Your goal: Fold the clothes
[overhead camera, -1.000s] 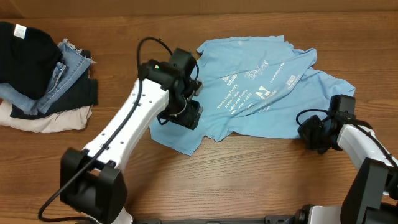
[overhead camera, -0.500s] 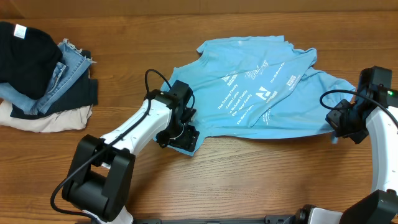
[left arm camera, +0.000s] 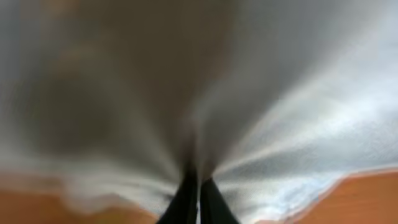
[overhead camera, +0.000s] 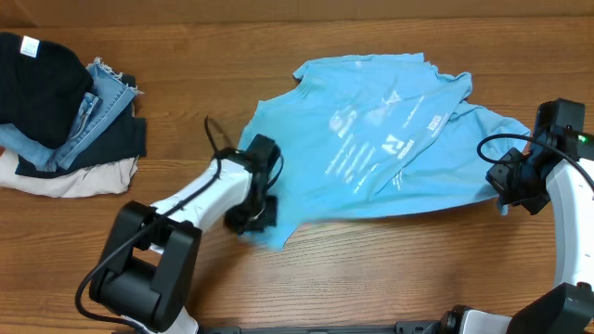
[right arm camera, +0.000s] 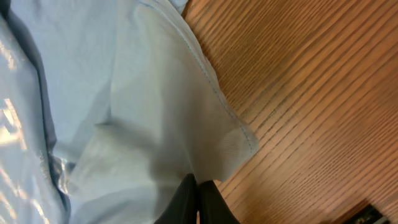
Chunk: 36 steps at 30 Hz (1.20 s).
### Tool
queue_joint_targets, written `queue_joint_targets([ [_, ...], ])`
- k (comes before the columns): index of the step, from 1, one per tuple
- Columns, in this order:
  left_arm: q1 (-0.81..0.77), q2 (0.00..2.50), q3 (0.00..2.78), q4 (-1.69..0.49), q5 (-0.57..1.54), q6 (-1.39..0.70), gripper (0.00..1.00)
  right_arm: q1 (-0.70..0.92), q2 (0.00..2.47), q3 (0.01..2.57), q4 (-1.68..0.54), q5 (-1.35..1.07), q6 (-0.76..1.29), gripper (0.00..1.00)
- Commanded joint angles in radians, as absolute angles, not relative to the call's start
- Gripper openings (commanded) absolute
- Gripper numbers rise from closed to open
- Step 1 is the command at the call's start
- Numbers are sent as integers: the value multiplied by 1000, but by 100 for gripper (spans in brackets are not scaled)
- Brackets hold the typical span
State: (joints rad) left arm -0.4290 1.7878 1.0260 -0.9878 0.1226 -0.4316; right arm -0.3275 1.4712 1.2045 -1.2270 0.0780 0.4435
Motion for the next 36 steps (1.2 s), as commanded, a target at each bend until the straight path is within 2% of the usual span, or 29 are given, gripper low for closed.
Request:
queue_joint_targets([
  [1, -263, 1639, 1037, -1189, 111, -633, 4, -332, 1464, 1216, -1237, 89, 437, 4],
  [6, 73, 1290, 1037, -1324, 123, -540, 4, -332, 1464, 1216, -1272, 89, 437, 4],
  [14, 112, 1222, 1037, -1381, 123, -518, 4, -332, 1464, 1216, -1356, 89, 437, 4],
  [15, 112, 1222, 1037, -1388, 123, -511, 4, -332, 1464, 1216, -1376, 89, 437, 45],
  [16, 112, 1222, 1037, -1388, 123, -500, 6, -332, 1464, 1216, -1378, 89, 437, 62],
  [19, 111, 1222, 1047, -1363, 136, -418, 40, -332, 1464, 1216, -1341, 87, 437, 70],
  [20, 111, 1222, 1061, -1348, 147, -372, 47, -332, 1464, 1216, -1323, 80, 437, 72],
  [23, 111, 1222, 1134, -1299, 178, -282, 63, -332, 1465, 1216, -1241, -3, 437, 74],
  [24, 111, 1222, 1150, -1258, 220, -252, 64, -331, 1470, 1212, -1221, -86, 422, 66],
  [25, 111, 1222, 1150, -1229, 246, -249, 65, -323, 1476, 1194, -1201, -189, 359, 64],
  [29, 108, 1235, 1150, -1166, 284, -241, 68, -220, 1517, 985, -1113, -300, 340, 69],
  [32, 87, 1244, 1150, -1111, 369, -196, 68, -134, 1519, 808, -961, -472, 299, 65],
  [36, -1, 1275, 1150, -1058, 382, -187, 68, -60, 1519, 773, -994, -489, 279, 64],
])
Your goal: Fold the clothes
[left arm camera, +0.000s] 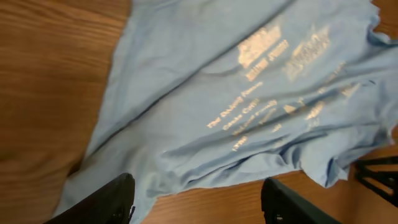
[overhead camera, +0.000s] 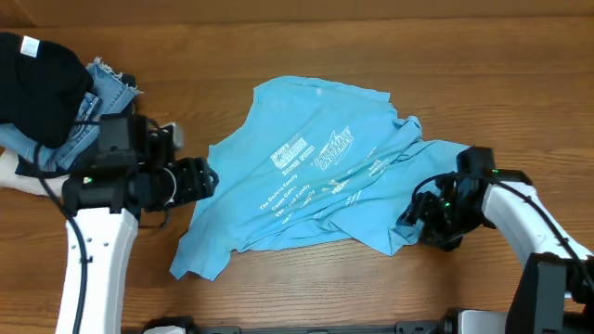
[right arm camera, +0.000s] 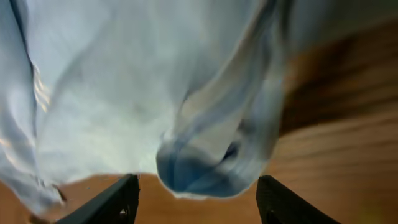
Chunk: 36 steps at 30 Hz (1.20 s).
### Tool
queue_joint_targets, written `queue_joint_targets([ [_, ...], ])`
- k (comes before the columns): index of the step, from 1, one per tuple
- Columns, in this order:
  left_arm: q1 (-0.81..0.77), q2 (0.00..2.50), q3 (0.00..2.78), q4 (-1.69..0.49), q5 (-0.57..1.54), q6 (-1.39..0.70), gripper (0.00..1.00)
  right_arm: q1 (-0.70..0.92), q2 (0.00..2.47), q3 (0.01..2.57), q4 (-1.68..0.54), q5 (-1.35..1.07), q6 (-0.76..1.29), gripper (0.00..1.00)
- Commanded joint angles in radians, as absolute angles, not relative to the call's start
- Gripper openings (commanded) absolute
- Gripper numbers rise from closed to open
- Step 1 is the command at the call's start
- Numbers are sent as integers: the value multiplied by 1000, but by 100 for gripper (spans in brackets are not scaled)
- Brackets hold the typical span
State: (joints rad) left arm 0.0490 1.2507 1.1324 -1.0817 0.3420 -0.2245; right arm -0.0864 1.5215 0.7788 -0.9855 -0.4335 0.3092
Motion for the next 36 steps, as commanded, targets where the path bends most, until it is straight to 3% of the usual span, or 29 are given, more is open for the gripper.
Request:
queue_joint_targets([
  [1, -25, 1291, 1150, -1041, 383, -189, 68, -44, 1519, 773, -1012, -519, 279, 63],
  [6, -69, 1369, 1150, -1005, 385, -198, 67, 61, 1519, 753, -965, -461, 395, 57],
  [13, -69, 1369, 1150, -982, 386, -198, 68, 93, 1520, 731, -909, -321, 443, 37],
  [15, -69, 1369, 1150, -978, 386, -198, 68, 93, 1520, 731, -910, -295, 443, 27],
  [17, -69, 1369, 1150, -976, 386, -198, 68, 93, 1520, 731, -910, -274, 443, 5],
  [22, -69, 1369, 1150, -970, 386, -198, 68, 88, 1511, 783, -1045, -88, 480, 4],
  [24, -69, 1369, 1150, -964, 386, -198, 68, 63, 1469, 838, -1179, 125, 694, 4],
  [29, -69, 1369, 1150, -922, 392, -197, 69, -37, 1384, 852, -1230, 10, 817, 4],
  [33, -97, 1387, 1150, -760, 409, -125, 74, -229, 1337, 852, -1260, -156, 810, 4],
  [36, -174, 1588, 1191, -622, 435, -16, 70, -278, 1337, 852, -1264, -159, 778, 4],
])
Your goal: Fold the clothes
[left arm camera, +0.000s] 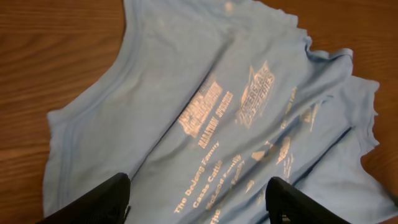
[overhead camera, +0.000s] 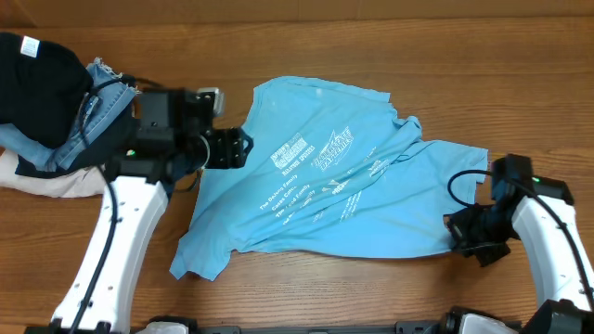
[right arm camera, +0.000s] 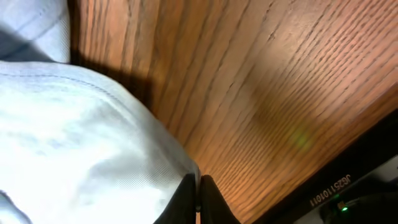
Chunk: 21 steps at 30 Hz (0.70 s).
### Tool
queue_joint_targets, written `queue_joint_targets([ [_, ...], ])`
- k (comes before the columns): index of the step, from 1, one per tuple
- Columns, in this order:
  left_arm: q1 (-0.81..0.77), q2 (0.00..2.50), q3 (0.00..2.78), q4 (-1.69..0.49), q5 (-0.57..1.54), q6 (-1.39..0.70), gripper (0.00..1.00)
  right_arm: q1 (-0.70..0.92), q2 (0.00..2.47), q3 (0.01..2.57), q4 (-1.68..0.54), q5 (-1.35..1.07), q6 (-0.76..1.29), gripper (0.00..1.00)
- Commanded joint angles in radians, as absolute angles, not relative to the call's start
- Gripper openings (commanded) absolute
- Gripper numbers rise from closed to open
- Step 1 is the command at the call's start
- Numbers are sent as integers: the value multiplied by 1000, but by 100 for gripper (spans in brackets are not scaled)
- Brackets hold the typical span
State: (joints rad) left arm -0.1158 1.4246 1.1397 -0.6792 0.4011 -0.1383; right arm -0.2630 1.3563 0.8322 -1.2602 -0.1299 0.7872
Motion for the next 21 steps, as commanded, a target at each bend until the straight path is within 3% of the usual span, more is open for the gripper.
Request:
queue_joint_targets([
  [1, -192, 1661, 1228, -617, 433, 38, 67, -278, 1337, 852, -1267, -159, 778, 4],
  [5, -288, 1979, 1496, -620, 299, 205, 45, -278, 1337, 852, -1269, -159, 778, 4],
  [9, -365, 2197, 1718, -620, 221, 294, 37, -277, 1337, 852, -1287, -159, 778, 4],
  [15, -371, 2358, 1753, -573, 146, 345, 17, -276, 1337, 852, -1304, -158, 777, 4],
  [17, -371, 2369, 1753, -567, 118, 343, 4, -276, 1337, 852, -1304, -158, 777, 4],
  [21, -341, 2415, 1753, -547, -182, 173, 4, -276, 1337, 852, -1315, -157, 765, 4],
])
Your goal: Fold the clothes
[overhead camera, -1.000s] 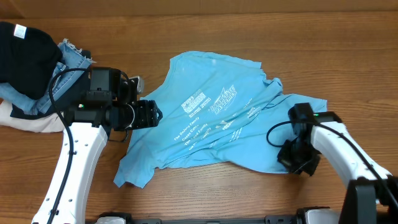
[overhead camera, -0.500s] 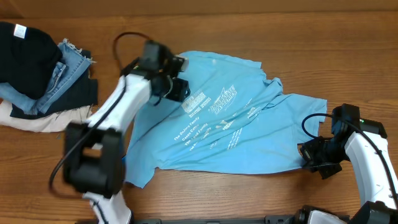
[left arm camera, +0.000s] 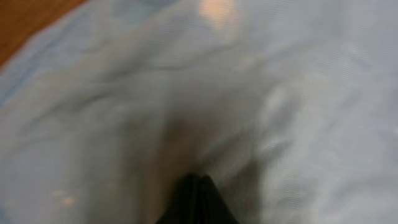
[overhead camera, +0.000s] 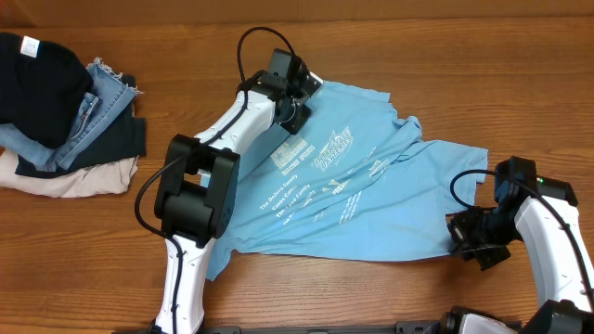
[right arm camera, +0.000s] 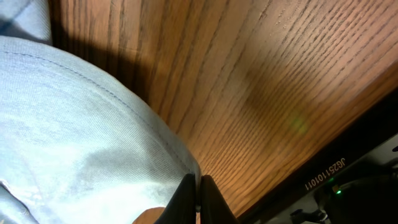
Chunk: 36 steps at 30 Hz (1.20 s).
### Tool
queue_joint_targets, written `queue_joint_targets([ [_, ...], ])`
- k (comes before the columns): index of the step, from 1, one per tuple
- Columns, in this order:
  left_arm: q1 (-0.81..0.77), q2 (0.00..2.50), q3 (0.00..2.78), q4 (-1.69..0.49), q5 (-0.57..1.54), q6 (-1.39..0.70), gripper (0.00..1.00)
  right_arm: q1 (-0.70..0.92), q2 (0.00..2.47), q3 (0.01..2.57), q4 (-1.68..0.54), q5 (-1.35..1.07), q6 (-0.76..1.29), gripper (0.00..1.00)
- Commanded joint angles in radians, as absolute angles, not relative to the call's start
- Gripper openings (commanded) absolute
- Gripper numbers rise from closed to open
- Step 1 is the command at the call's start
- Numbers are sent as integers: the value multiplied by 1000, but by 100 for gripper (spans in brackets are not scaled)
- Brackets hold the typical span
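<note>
A light blue T-shirt with white print lies spread across the middle of the table. My left gripper is at the shirt's far left part, near its top edge. In the left wrist view, blurred blue cloth fills the frame and the gripper is shut on it. My right gripper sits at the shirt's near right corner. In the right wrist view it is pinched shut on the hem there.
A pile of clothes in black, denim and beige lies at the far left. The table's front edge, with dark hardware below it, runs close behind my right gripper. Bare wood surrounds the shirt.
My left gripper was open above the shirt's left side. It is now farther back and to the right, and shut on the cloth near the top edge. The right gripper still grips the hem.
Both grippers first held the shirt, which sat farther right. Then both were open and the shirt lay more to the left, bunched on its right side. Then the right gripper held the right corner, drawn out flat. Now the left grips too.
</note>
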State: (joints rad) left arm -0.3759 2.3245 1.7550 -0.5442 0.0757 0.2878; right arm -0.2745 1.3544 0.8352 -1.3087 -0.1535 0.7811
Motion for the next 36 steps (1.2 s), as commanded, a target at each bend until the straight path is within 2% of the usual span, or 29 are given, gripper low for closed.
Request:
queue_joint_targets([
  [1, -294, 2440, 1753, -553, -265, 88, 4, -276, 1337, 852, -1317, -157, 750, 4],
  [3, -192, 2466, 1753, -592, -299, -29, 4, -276, 1337, 852, -1339, -119, 747, 4],
  [8, -5, 2459, 1763, -687, -351, -151, 4, -276, 1337, 852, -1356, -56, 748, 4],
  [11, 33, 2457, 1790, -731, -376, -159, 4, -276, 1337, 852, -1353, -57, 748, 4],
  [12, 33, 2455, 1804, -730, -335, -101, 4, -276, 1337, 852, -1348, -62, 746, 5],
  [14, 8, 2438, 1852, -755, -307, -75, 5, -276, 1337, 852, -1301, -135, 657, 23],
  [16, -27, 2401, 1933, -799, -287, -74, 17, -276, 1337, 852, -1252, -184, 596, 44],
  [17, -46, 2372, 1999, -840, -287, -73, 29, -276, 1337, 852, -1238, -186, 594, 52],
  [18, -66, 2337, 2089, -901, -287, -74, 47, -276, 1337, 852, -1222, -196, 593, 54],
  [19, -74, 2321, 2136, -938, -286, -74, 59, -276, 1337, 852, -1202, -204, 570, 55],
  [20, -90, 2284, 2238, -1026, -273, -74, 68, -276, 1337, 852, -1158, -240, 509, 55],
  [21, -101, 2241, 2328, -1115, -233, -74, 70, -276, 1337, 852, -1100, -307, 439, 57],
  [22, -107, 2211, 2375, -1173, -202, -74, 81, -276, 1337, 852, -1062, -360, 391, 58],
  [23, -113, 2172, 2420, -1240, -163, -74, 87, -276, 1337, 852, -1029, -414, 353, 58],
  [26, -123, 2037, 2470, -1446, -136, -83, 81, -276, 1337, 852, -969, -476, 332, 59],
  [29, -123, 1958, 2469, -1689, -137, -193, 76, -276, 1337, 852, -1015, -469, 329, 61],
  [30, -123, 1947, 2449, -1690, -94, -179, 70, -276, 1337, 852, -1043, -450, 331, 63],
  [33, -127, 1898, 2284, -1690, 85, -187, 69, -276, 1337, 829, -1079, -352, 352, 71],
  [36, -146, 1851, 2022, -1690, 98, -202, 66, -276, 1337, 823, -1077, -353, 352, 73],
])
